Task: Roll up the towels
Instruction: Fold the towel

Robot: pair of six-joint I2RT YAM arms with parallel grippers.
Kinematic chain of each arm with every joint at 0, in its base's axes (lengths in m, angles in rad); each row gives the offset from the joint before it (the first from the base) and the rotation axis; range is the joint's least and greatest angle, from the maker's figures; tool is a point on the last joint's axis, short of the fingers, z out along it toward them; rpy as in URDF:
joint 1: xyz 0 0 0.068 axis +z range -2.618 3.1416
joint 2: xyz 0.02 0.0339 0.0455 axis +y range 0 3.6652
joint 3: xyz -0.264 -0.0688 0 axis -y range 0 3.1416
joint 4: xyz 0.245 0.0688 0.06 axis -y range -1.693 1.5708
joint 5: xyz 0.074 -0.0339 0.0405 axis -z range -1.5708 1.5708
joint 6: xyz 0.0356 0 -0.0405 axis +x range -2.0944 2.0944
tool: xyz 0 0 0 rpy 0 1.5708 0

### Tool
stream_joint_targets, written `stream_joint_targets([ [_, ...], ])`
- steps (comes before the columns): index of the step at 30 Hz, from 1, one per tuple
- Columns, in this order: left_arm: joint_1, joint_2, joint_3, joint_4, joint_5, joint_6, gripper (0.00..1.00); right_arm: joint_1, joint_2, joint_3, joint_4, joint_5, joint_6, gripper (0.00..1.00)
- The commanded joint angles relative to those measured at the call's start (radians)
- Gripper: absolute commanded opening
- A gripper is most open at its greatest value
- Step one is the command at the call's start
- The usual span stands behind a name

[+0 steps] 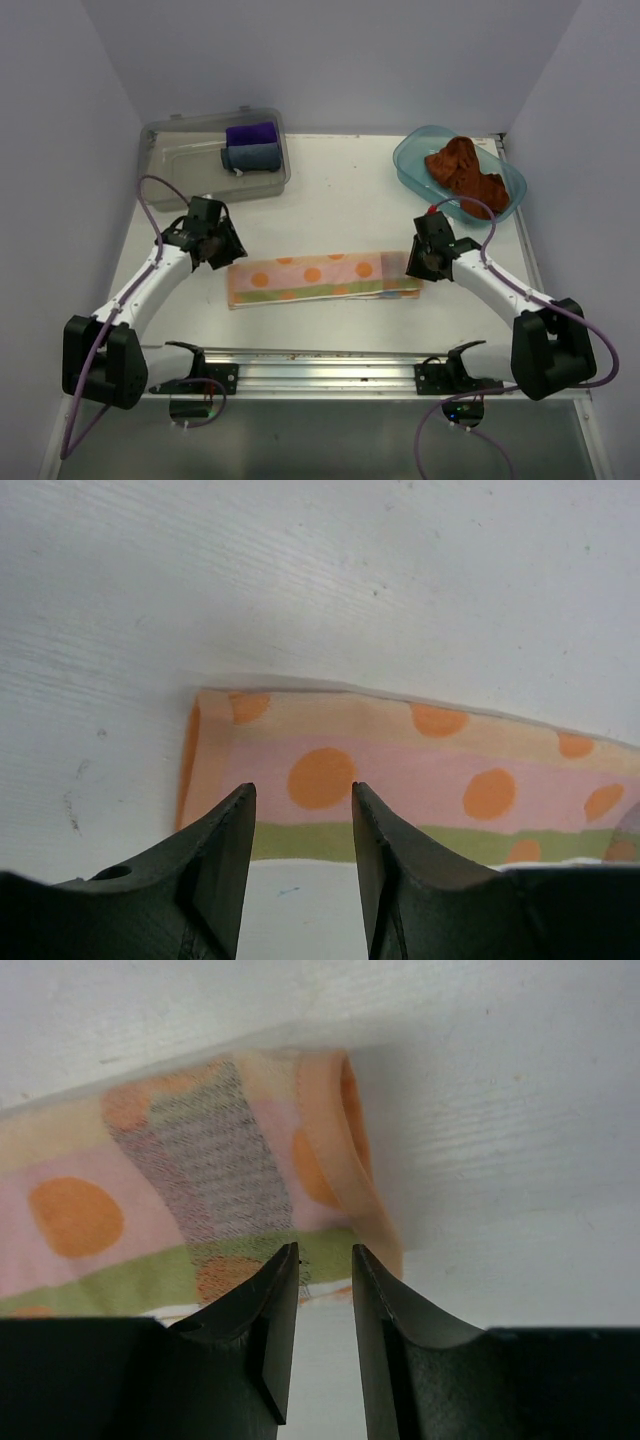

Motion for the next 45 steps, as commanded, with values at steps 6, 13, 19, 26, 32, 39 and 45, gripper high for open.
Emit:
stream_joint_targets([
  [6, -0.105, 0.087, -0.075, 0.076, 0.040, -0.020, 0.47, -0.002, 0.051, -0.110, 0.047, -0.065, 0.026, 0.33],
  [13, -0.088, 0.141, -0.086, 0.077, 0.023, 0.008, 0.47, -0.011, -0.067, -0.097, -0.011, 0.010, 0.032, 0.36],
  [19, -0.074, 0.143, -0.085, 0.082, 0.023, 0.021, 0.47, -0.074, -0.055, -0.074, -0.021, 0.016, -0.014, 0.46],
  [26, -0.071, 0.144, -0.085, 0.082, 0.024, 0.023, 0.47, -0.081, 0.029, -0.087, 0.045, -0.027, -0.001, 0.34],
  [32, -0.065, 0.137, -0.079, 0.074, 0.023, 0.032, 0.46, -0.081, -0.062, -0.071, -0.019, -0.002, 0.002, 0.00],
  [39, -0.045, 0.149, -0.065, 0.071, 0.023, 0.047, 0.47, -0.081, -0.169, -0.043, -0.093, -0.038, -0.008, 0.00],
  [45, -0.030, 0.155, -0.060, 0.062, 0.023, 0.057, 0.47, -0.079, -0.208, -0.074, -0.102, -0.101, 0.015, 0.00],
])
